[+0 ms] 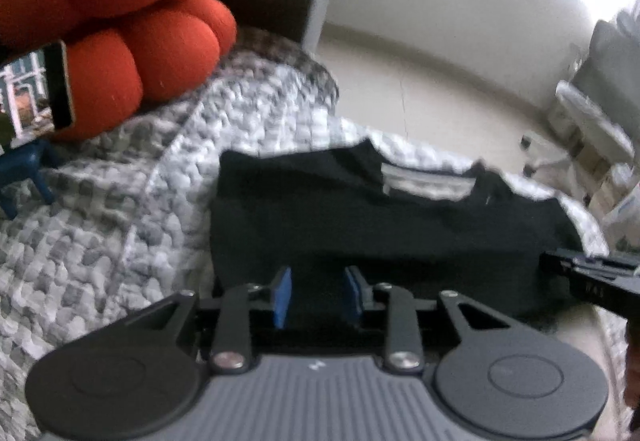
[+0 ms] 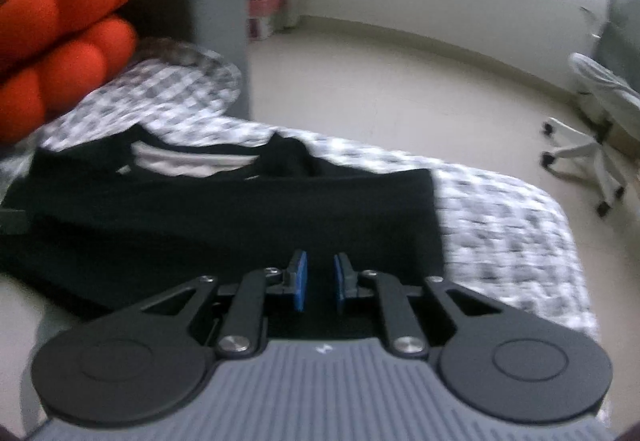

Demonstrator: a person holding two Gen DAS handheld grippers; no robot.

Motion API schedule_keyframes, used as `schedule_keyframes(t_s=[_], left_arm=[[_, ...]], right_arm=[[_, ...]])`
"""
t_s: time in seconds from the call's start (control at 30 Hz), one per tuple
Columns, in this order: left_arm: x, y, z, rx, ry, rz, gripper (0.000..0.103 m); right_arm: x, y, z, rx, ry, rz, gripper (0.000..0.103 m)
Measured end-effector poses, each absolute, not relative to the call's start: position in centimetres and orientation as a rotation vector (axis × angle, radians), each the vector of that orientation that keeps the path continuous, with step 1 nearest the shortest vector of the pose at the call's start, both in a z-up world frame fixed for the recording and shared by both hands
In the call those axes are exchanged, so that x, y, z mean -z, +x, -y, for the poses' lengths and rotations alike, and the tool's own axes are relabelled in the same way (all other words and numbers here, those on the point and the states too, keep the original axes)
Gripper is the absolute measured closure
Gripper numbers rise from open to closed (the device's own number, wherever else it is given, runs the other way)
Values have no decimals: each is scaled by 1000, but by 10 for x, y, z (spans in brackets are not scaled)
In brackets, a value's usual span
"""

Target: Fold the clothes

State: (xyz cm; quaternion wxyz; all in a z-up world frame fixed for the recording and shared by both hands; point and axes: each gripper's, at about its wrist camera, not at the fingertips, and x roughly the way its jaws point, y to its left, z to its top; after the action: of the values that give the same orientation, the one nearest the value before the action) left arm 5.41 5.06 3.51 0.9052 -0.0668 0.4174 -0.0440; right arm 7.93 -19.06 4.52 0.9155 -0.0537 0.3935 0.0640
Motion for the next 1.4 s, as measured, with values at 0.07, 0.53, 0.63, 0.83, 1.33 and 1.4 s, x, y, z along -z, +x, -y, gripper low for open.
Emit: schedule_keyframes(t_s=[0.07, 0.53, 0.63, 0.83, 1.33, 1.4], left_arm=[[-35, 54, -47, 94, -105, -862, 72], [-36, 54, -50, 101, -124, -874, 71], [-36, 54, -52, 102, -135, -876, 71], [-36, 53, -52, 105, -137, -879, 71], [-35, 54, -53, 108, -144, -886, 69], [-36, 53, -52, 108, -142, -886, 68]], right_arm=[[-39, 79, 179, -161, -137, -828, 80], [-39, 76, 162, -225, -155, -827, 80], [-39, 78, 169, -223, -120, -823, 82], [-39, 82, 198, -151, -61, -814, 82], [-37, 87, 249, 31, 43, -789, 98], [-36, 86, 247, 35, 27, -787, 98]])
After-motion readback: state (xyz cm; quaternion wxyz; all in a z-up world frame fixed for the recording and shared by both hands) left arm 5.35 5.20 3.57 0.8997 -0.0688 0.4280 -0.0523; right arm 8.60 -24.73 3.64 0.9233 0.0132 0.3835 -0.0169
